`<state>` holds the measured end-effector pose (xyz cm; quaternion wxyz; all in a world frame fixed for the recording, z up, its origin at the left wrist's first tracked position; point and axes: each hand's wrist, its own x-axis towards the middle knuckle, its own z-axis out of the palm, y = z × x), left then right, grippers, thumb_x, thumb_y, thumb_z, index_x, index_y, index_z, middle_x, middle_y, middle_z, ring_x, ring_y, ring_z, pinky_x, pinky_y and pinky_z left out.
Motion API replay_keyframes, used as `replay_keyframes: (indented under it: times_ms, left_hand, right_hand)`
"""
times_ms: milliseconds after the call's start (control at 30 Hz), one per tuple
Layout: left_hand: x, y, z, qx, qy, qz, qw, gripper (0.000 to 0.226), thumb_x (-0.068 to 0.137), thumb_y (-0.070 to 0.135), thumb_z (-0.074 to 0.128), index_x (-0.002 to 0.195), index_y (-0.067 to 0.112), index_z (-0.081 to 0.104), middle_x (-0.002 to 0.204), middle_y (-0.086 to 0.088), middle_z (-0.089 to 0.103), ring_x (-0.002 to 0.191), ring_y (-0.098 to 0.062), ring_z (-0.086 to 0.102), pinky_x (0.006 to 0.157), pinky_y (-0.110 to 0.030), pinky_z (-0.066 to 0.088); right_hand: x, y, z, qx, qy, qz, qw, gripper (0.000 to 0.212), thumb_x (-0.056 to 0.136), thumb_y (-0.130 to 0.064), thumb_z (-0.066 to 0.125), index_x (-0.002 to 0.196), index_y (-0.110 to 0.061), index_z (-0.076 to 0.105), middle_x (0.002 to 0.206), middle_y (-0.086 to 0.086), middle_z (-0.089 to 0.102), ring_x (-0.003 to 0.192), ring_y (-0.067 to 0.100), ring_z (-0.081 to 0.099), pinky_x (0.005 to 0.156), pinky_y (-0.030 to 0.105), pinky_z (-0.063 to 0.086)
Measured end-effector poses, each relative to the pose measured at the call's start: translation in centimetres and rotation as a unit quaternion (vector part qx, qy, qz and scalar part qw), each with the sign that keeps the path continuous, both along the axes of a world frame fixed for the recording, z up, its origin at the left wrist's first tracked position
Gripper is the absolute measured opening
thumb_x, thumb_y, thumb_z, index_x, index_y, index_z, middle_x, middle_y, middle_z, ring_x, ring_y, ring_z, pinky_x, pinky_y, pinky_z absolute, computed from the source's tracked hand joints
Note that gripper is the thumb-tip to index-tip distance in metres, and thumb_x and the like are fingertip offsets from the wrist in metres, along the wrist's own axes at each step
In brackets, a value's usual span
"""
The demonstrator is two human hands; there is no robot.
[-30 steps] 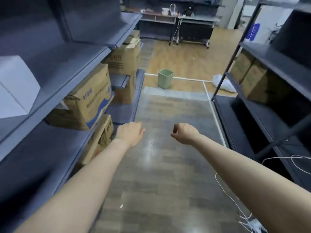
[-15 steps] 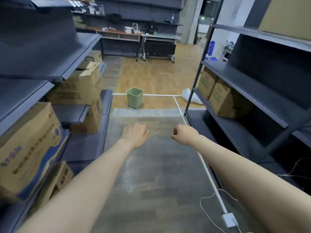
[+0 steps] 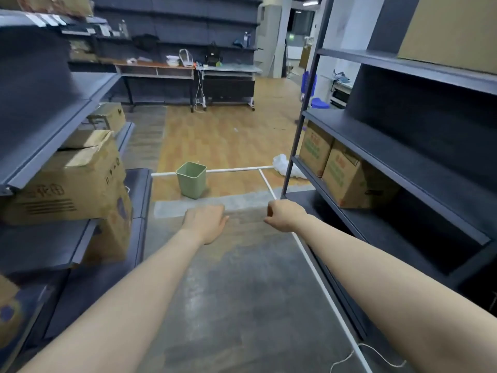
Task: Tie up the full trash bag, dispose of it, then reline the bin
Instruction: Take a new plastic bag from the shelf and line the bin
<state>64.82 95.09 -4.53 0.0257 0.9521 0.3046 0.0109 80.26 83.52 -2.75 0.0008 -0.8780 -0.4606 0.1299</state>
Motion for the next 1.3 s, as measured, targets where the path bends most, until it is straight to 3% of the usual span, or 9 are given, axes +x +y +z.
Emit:
replay_keyframes:
  times_ms: [100,267,500,600,767,867,967,1133,1300]
  left_hand:
    - [2.7,4.8,0.5,0.021,-0.007,-0.012,1.0,0.033,0.1,0.036,0.033,0.107,0.01,0.052,0.114,-0.014,0.062,0.105,-0.033,0.059,0.077,-0.034,0.042]
    - [7.2,11.1,1.7,0.046,0.004,-0.026,0.999,0.033,0.1,0.036,0.033,0.108,0.01,0.052,0.115,-0.013,0.062,0.105,-0.033,0.06,0.079,-0.034,0.045]
    - [16.2,15.4,0.8,0.04,0.011,-0.057,0.998,0.035,0.1,0.038,0.032,0.109,0.011,0.052,0.116,-0.012,0.061,0.105,-0.033,0.06,0.079,-0.035,0.044]
    - [20.5,16.8,0.6,0.033,0.003,-0.06,0.998,0.035,0.101,0.038,0.032,0.108,0.011,0.053,0.115,-0.011,0.062,0.104,-0.032,0.06,0.076,-0.033,0.044]
    - [25.8,20.0,0.6,0.033,-0.009,-0.052,0.998,0.033,0.1,0.038,0.032,0.104,0.011,0.052,0.111,-0.012,0.062,0.101,-0.033,0.06,0.071,-0.034,0.04]
    - [27.1,22.2,0.6,0.036,-0.007,-0.03,0.999,0.032,0.101,0.036,0.032,0.104,0.01,0.051,0.11,-0.012,0.062,0.1,-0.033,0.06,0.068,-0.033,0.038]
    - [27.3,24.5,0.2,0.035,0.008,-0.005,0.999,0.034,0.101,0.035,0.032,0.106,0.009,0.051,0.11,-0.013,0.062,0.099,-0.034,0.06,0.073,-0.034,0.043]
    - [26.7,28.9,-1.3,0.023,0.035,0.036,0.998,0.033,0.101,0.035,0.032,0.107,0.008,0.051,0.111,-0.014,0.062,0.1,-0.034,0.061,0.071,-0.033,0.041]
    - [25.7,35.2,-2.7,0.012,0.048,0.079,0.996,0.032,0.101,0.034,0.032,0.11,0.011,0.05,0.112,-0.012,0.062,0.101,-0.033,0.06,0.07,-0.031,0.037]
  right_hand:
    - [2.6,4.2,0.4,0.017,0.0,-0.022,1.0,0.031,0.096,-0.029,0.047,0.114,-0.005,0.055,0.116,0.015,0.062,0.108,0.032,0.057,0.078,0.034,0.045]
    - [6.9,9.1,0.9,0.026,0.002,-0.05,0.998,0.033,0.095,-0.032,0.048,0.11,-0.004,0.058,0.112,0.014,0.064,0.103,0.033,0.06,0.074,0.035,0.046]
    - [15.4,13.3,0.1,-0.004,0.013,-0.077,0.997,0.02,0.094,-0.03,0.048,0.096,-0.011,0.051,0.111,0.013,0.063,0.099,0.031,0.059,0.069,0.032,0.042]
    - [19.8,15.3,0.2,-0.008,0.011,-0.078,0.997,0.027,0.093,-0.031,0.048,0.105,-0.007,0.056,0.109,0.014,0.064,0.098,0.032,0.06,0.069,0.033,0.044]
    - [26.1,18.8,0.8,-0.003,0.01,-0.052,0.999,0.026,0.094,-0.027,0.049,0.098,-0.003,0.058,0.101,0.015,0.064,0.092,0.031,0.06,0.067,0.031,0.043]
    - [28.4,21.3,0.4,-0.008,0.013,-0.036,0.999,0.028,0.094,-0.028,0.048,0.094,-0.003,0.061,0.093,0.014,0.066,0.089,0.031,0.062,0.068,0.031,0.044]
    - [29.4,24.0,-0.4,-0.013,0.013,-0.025,1.0,0.025,0.094,-0.029,0.047,0.079,-0.009,0.051,0.073,0.005,0.053,0.08,0.029,0.054,0.066,0.03,0.041]
    - [30.3,29.5,-2.5,-0.019,0.033,0.006,0.999,0.03,0.093,-0.028,0.049,0.104,-0.003,0.06,0.098,0.012,0.064,0.084,0.027,0.054,0.068,0.031,0.042]
    - [30.3,37.1,-3.9,-0.028,0.026,0.042,0.998,0.02,0.091,-0.028,0.048,0.089,-0.009,0.053,0.091,0.008,0.059,0.083,0.028,0.053,0.067,0.03,0.04]
